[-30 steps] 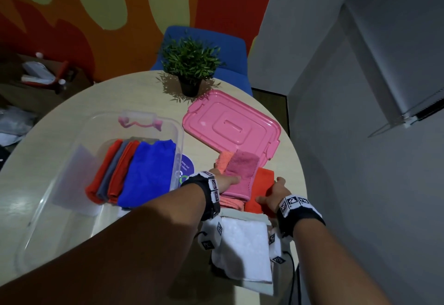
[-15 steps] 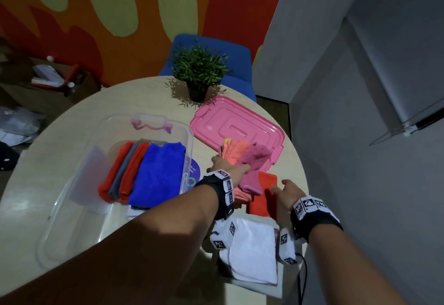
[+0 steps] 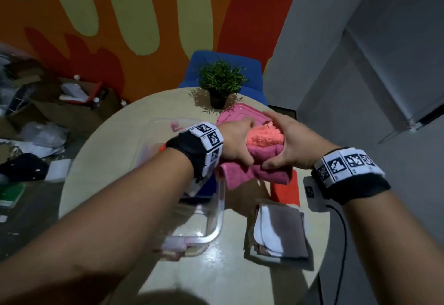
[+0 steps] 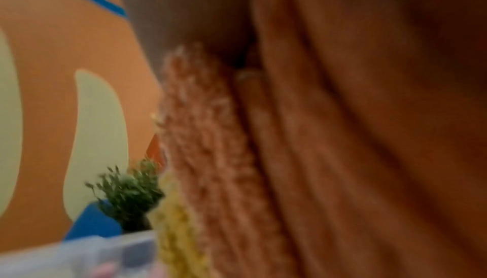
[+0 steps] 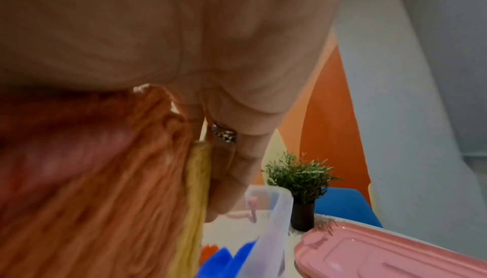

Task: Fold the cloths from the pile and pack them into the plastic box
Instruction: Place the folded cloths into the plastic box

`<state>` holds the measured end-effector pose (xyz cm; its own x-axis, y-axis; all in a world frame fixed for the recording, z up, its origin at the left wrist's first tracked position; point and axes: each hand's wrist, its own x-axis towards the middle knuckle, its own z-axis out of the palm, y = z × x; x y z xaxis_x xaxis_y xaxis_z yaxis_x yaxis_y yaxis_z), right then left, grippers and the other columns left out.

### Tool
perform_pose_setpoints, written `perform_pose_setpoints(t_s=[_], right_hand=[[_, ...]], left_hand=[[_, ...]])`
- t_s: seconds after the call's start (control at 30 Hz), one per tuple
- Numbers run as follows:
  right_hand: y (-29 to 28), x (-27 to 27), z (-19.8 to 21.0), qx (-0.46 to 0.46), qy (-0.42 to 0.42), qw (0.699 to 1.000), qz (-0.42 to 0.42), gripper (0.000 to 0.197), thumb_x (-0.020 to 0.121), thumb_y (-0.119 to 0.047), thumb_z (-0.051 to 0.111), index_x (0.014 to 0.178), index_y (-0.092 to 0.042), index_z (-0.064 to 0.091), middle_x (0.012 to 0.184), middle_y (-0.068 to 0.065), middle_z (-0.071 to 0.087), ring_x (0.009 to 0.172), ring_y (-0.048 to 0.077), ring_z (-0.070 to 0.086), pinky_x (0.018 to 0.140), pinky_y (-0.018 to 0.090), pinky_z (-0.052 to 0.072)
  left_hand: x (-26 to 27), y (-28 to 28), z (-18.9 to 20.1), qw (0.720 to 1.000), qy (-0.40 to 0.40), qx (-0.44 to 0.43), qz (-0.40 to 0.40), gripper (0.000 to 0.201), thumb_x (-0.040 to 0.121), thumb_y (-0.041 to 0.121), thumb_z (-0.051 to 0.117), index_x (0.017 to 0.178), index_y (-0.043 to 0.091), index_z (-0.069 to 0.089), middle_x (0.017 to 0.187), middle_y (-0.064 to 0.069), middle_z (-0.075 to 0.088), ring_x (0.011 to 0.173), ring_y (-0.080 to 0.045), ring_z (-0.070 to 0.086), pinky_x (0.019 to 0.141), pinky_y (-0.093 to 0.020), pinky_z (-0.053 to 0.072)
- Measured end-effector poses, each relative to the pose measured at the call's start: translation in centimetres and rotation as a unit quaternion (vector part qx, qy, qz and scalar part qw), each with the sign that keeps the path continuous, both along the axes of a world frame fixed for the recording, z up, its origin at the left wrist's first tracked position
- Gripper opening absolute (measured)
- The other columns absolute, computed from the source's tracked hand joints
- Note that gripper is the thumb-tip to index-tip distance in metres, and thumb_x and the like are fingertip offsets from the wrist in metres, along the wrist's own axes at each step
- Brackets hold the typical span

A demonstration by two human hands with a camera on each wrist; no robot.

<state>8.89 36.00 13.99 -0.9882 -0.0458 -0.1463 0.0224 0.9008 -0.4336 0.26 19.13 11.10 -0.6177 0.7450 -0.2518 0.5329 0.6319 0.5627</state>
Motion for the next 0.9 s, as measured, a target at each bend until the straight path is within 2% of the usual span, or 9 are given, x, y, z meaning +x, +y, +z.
perform_pose_setpoints(t_s=[0.17, 0.23, 0.33, 0.43, 0.53, 0.6, 0.67, 0.8, 0.9], right_hand=[[-6.7, -0.6, -1.1, 0.012, 0.007, 1.000, 0.003, 0.081, 0.056, -0.044, 0.090, 0.125, -0.022, 0.053, 0.112, 0.000, 0.054, 0.097, 0.018, 0.055, 0.076, 0.026, 0.042], [-9.5, -0.7, -1.7, -0.014, 0.000, 1.000, 0.005, 0.073, 0.057, -0.042, 0.089, 0.118, -0.021, 0.054, 0.105, -0.001, 0.055, 0.091, 0.017, 0.056, 0.073, 0.027, 0.045], [-13.1, -0.4, -4.1, -0.001, -0.026, 0.999, 0.047, 0.072, 0.061, -0.045, 0.086, 0.119, -0.018, 0.054, 0.106, 0.000, 0.053, 0.094, 0.020, 0.057, 0.080, 0.031, 0.049], [-14.3, -0.2, -6.9, 0.022, -0.093, 0.993, 0.070, 0.100, 0.065, -0.065, 0.077, 0.143, -0.016, 0.039, 0.134, 0.003, 0.049, 0.119, 0.022, 0.052, 0.100, 0.034, 0.044], [-13.0, 0.2, -8.6, 0.093, -0.105, 0.990, 0.017, 0.092, 0.082, -0.080, 0.042, 0.155, -0.029, 0.020, 0.161, 0.003, 0.020, 0.147, 0.027, 0.020, 0.119, 0.048, 0.019], [-12.1, 0.8, -9.7, 0.145, -0.140, 0.979, -0.008, 0.088, 0.085, -0.076, 0.043, 0.156, -0.036, 0.010, 0.165, 0.001, -0.007, 0.152, 0.031, -0.004, 0.120, 0.055, 0.004], [-12.0, 1.4, -10.9, 0.171, -0.189, 0.967, -0.003, 0.092, 0.086, -0.069, 0.053, 0.156, -0.037, 0.003, 0.161, 0.003, -0.027, 0.151, 0.033, -0.013, 0.121, 0.056, 0.003], [-12.9, 1.6, -12.8, 0.155, -0.186, 0.970, -0.017, 0.090, 0.089, -0.044, 0.063, 0.156, -0.034, 0.003, 0.154, 0.007, -0.042, 0.151, 0.033, -0.009, 0.121, 0.056, 0.008], [-12.8, 1.5, -13.5, 0.143, -0.177, 0.973, -0.031, 0.092, 0.087, -0.033, 0.066, 0.156, -0.031, 0.004, 0.152, 0.007, -0.044, 0.152, 0.031, -0.003, 0.121, 0.055, 0.012]], left_hand=[[-0.4, -7.6, 0.8, 0.993, 0.053, -0.087, -0.058, 0.105, 0.057, 0.037, 0.090, 0.141, 0.020, 0.029, 0.117, -0.005, 0.060, 0.101, -0.025, 0.058, 0.092, -0.035, 0.050], [-0.2, -10.2, 0.0, 0.984, 0.084, -0.136, -0.077, 0.109, 0.052, 0.045, 0.088, 0.141, 0.020, 0.030, 0.119, -0.008, 0.061, 0.105, -0.029, 0.060, 0.094, -0.038, 0.050], [0.6, -13.1, -2.1, 0.967, 0.109, -0.209, -0.094, 0.104, 0.052, 0.047, 0.089, 0.135, 0.017, 0.034, 0.112, -0.009, 0.064, 0.102, -0.030, 0.063, 0.086, -0.034, 0.053], [1.8, -14.6, -4.2, 0.958, 0.088, -0.251, -0.110, 0.094, 0.058, 0.043, 0.090, 0.128, 0.014, 0.035, 0.107, -0.009, 0.063, 0.094, -0.027, 0.063, 0.059, -0.017, 0.047], [2.5, -14.6, -6.9, 0.939, 0.099, -0.294, -0.149, 0.108, 0.061, 0.048, 0.087, 0.142, 0.007, 0.029, 0.120, -0.015, 0.060, 0.106, -0.032, 0.061, 0.081, -0.033, 0.054], [2.8, -14.0, -7.8, 0.930, 0.116, -0.311, -0.160, 0.113, 0.065, 0.048, 0.085, 0.148, 0.004, 0.023, 0.126, -0.019, 0.057, 0.109, -0.036, 0.060, 0.087, -0.041, 0.054], [3.2, -13.2, -8.5, 0.924, 0.135, -0.313, -0.175, 0.115, 0.070, 0.049, 0.082, 0.151, 0.000, 0.017, 0.131, -0.022, 0.055, 0.109, -0.037, 0.061, 0.083, -0.040, 0.054], [3.5, -11.7, -10.8, 0.908, 0.184, -0.308, -0.215, 0.105, 0.084, 0.046, 0.071, 0.152, -0.007, 0.012, 0.134, -0.023, 0.054, 0.104, -0.036, 0.063, 0.066, -0.035, 0.047], [3.7, -11.0, -10.8, 0.895, 0.187, -0.328, -0.238, 0.111, 0.076, 0.043, 0.081, 0.150, -0.006, 0.014, 0.125, -0.022, 0.057, 0.098, -0.034, 0.063, 0.068, -0.032, 0.047]])
